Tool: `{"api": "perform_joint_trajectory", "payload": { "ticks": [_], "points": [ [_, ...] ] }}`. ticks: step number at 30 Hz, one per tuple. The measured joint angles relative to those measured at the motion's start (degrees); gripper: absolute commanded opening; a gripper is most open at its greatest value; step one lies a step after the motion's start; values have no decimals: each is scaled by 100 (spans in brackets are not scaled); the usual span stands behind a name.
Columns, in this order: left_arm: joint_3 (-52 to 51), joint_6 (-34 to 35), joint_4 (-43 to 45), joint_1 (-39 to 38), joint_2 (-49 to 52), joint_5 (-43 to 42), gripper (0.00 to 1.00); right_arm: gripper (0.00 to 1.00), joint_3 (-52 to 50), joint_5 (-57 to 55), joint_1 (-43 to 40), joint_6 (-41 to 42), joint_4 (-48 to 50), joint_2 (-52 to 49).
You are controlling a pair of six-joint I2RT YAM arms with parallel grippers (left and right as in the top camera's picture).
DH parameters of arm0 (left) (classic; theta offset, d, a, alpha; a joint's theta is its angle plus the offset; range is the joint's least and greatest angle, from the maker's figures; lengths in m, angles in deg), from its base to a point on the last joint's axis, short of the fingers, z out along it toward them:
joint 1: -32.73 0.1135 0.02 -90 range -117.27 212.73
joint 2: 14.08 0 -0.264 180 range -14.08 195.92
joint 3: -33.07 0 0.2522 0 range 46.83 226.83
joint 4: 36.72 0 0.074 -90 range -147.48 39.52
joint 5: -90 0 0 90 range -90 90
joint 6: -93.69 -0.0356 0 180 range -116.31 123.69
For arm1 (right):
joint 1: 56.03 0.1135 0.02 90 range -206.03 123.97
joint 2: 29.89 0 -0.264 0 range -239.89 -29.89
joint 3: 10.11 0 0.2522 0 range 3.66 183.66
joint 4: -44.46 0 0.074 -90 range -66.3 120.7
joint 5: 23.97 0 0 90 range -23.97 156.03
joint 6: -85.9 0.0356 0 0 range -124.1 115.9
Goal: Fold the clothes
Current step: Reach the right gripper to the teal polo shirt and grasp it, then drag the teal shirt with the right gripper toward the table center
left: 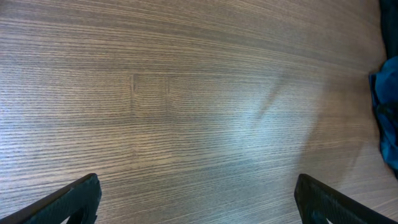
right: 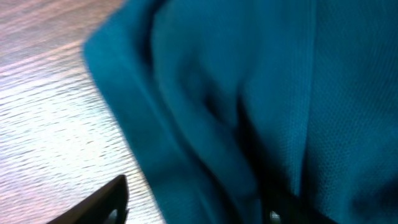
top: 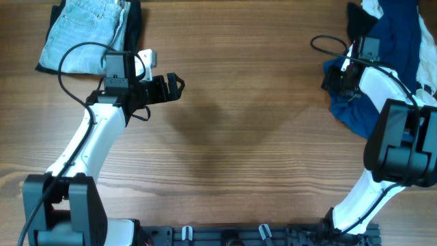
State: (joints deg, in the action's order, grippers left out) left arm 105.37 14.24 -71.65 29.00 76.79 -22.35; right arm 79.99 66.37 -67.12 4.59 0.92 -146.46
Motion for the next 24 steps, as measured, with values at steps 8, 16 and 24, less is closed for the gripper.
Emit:
{"api": "perform_joint_trajectory", "payload": {
  "ticks": [8,16,24],
  "points": [
    [0,-2,164,0,0,15,100,9,0,-57,-22,267,22,-66],
    [0,0,680,0,-39,17,100,4,-22,824,111,262,-197,992],
    [0,4,691,52,-717,17,100,4,-22,1384,1829,354,-195,1974]
  ]
}}
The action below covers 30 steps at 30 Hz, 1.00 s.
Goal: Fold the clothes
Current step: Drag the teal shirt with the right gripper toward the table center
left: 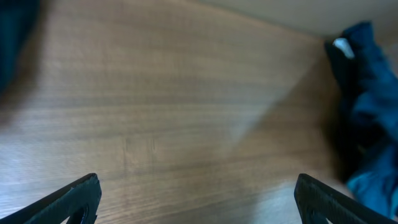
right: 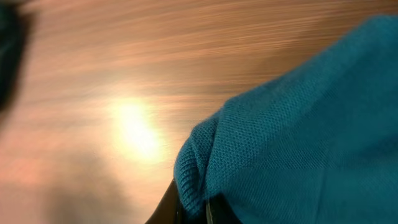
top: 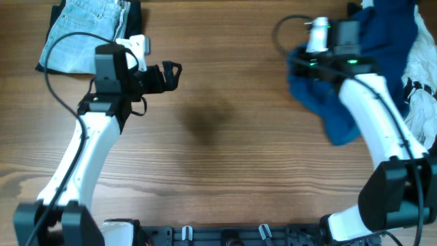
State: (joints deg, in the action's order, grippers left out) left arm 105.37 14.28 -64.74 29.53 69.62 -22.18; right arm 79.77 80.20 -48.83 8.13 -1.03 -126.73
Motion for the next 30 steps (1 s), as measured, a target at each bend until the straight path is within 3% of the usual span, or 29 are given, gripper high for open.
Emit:
{"api": "perform_joint_trajectory", "payload": {
  "ticks": [7,13,15,16,21,30],
  "points": [
    [2,149,-461,796,-905,22,100,5,0,260,2120,105,44,0],
    [4,175,-994,1298,-1082,44,100,13,0,343,3150,232,129,0],
    [4,175,-1025,1397,-1086,46,100,21,0,369,3314,236,138,0],
    [4,175,-1025,1419,-1086,44,100,37,0,393,3348,251,133,0],
    [4,76,-1091,1416,-1086,2,100,100,131,505,3139,275,-223,2],
    [22,-667,-2181,426,-874,-118,100,100,560,352,874,-273,-1803,592]
  ]
}}
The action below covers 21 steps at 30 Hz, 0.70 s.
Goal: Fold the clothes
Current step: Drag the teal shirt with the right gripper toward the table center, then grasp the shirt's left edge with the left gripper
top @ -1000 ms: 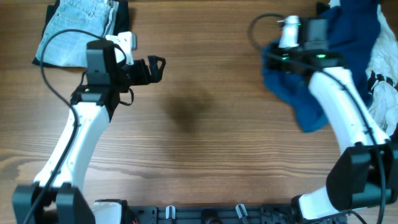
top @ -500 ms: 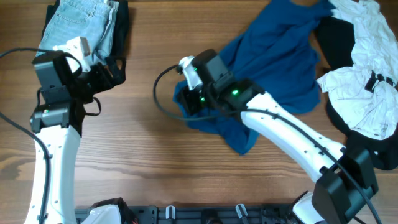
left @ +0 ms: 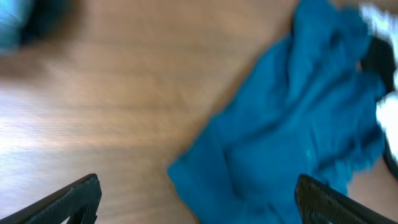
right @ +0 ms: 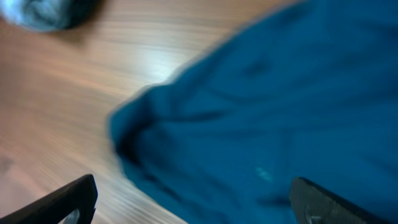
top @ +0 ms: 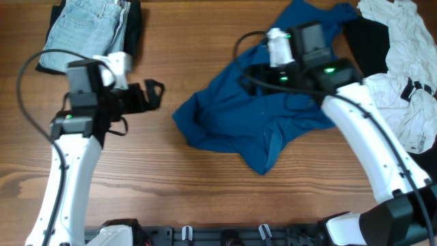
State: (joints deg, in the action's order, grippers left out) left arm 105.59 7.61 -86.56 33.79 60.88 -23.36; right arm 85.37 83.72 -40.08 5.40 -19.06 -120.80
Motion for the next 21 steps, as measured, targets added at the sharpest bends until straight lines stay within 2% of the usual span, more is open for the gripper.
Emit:
{"api": "perform_joint_trajectory", "payload": {
  "ticks": [3,6,8,9,12,18,21],
  "points": [
    [4,-216,-323,-503,501,7,100,100,-22,-494,-450,90,-417,0],
    [2,-315,-601,-944,1043,9,87,100,-127,-916,-800,256,-529,0],
    [2,-389,-713,-1246,1338,17,74,100,-205,-1084,-999,330,-527,0],
    [2,-415,-745,-1388,1445,28,72,100,-247,-1137,-1086,374,-487,0],
    [2,-367,-769,-1858,1674,142,69,100,-446,-1237,-1322,442,-297,0],
    [-9,439,-763,-2745,2155,1580,67,100,-713,-1329,-1379,483,-140,-15],
    [-11,643,-699,-2914,2286,2052,66,100,-719,-1331,-1379,481,-114,-76]
  ]
}}
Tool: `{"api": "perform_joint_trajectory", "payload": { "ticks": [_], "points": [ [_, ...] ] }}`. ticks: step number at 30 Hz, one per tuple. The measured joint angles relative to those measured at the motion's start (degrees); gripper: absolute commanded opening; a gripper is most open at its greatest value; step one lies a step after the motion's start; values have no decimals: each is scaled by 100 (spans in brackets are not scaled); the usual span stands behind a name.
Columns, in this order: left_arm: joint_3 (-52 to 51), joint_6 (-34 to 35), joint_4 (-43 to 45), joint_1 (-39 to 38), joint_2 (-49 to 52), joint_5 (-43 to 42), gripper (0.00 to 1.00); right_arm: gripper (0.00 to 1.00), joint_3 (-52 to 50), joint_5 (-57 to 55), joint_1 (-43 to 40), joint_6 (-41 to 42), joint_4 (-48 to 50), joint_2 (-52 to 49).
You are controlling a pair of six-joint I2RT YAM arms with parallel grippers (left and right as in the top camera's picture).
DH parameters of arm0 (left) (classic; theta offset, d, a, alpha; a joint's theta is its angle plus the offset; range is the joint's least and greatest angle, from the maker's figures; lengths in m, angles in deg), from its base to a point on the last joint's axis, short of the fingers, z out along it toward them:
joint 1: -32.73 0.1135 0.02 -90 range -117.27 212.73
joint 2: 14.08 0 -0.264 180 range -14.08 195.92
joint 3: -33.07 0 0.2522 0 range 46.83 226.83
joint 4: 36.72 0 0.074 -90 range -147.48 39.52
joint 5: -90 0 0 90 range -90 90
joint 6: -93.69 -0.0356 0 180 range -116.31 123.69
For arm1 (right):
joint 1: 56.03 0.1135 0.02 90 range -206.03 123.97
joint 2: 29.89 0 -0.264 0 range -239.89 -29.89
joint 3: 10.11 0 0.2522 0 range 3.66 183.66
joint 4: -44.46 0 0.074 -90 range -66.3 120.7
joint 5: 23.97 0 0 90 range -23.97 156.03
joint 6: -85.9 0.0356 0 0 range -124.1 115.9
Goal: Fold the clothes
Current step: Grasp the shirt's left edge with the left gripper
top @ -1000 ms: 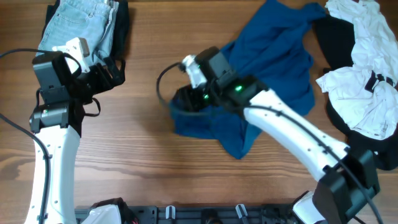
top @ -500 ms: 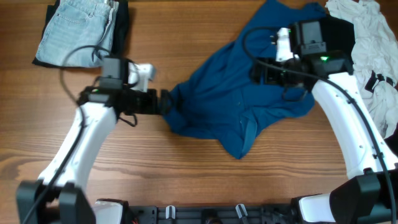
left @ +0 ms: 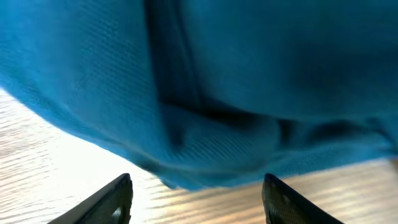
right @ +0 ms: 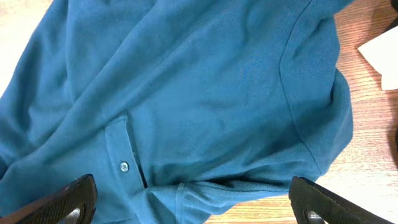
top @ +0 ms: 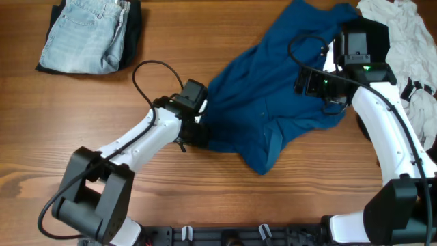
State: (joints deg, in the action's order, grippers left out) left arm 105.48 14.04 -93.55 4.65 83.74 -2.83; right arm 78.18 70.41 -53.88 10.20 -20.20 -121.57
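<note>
A blue polo shirt (top: 273,96) lies crumpled across the middle and right of the table. Its button placket (right: 124,163) shows in the right wrist view. My left gripper (top: 196,133) is low at the shirt's left hem, open. In its wrist view the hem (left: 186,177) lies just ahead of the left gripper (left: 199,205), and nothing sits between the fingers. My right gripper (top: 307,83) hovers open over the shirt's right half. In its own view the right gripper (right: 199,211) has its fingers (right: 68,205) wide apart above the cloth.
Folded jeans (top: 85,34) on a dark garment rest at the far left corner. A heap of white clothes (top: 406,48) and a black piece (top: 372,31) lie at the far right. Bare wood (top: 205,198) runs along the near side.
My left gripper was left of the shirt and is now at its left hem, close to the cloth. My right gripper has moved from the shirt's middle to its right half. Both stay open.
First the blue shirt lay in the heap at the right with my right gripper on it, the left open over bare wood. Then the right held the shirt farther left. Later the shirt lay spread mid-table, released. Now both open grippers are at its two sides.
</note>
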Motion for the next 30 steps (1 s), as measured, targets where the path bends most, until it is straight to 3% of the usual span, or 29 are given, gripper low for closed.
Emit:
{"api": "perform_joint_trajectory", "payload": {
  "ticks": [1,9,11,18,23,28,30],
  "points": [
    [-2,55,24,-44,48,186,64,100,-7,0,0,0,20,-26],
    [-9,195,245,-107,269,890,22,100,-15,0,0,0,61,-28],
    [-9,208,245,-107,269,1023,5,100,-15,-17,0,0,61,-31],
    [-7,330,227,72,269,1670,4,99,-15,-63,0,2,59,-31],
    [26,769,-48,1121,81,1808,4,93,-15,-234,0,66,-42,-31],
    [79,1086,101,2087,-192,1797,4,84,-245,-730,0,350,-90,-37],
    [79,1123,151,2288,-192,1797,4,72,-498,-769,-2,411,72,-39]
  ]
}}
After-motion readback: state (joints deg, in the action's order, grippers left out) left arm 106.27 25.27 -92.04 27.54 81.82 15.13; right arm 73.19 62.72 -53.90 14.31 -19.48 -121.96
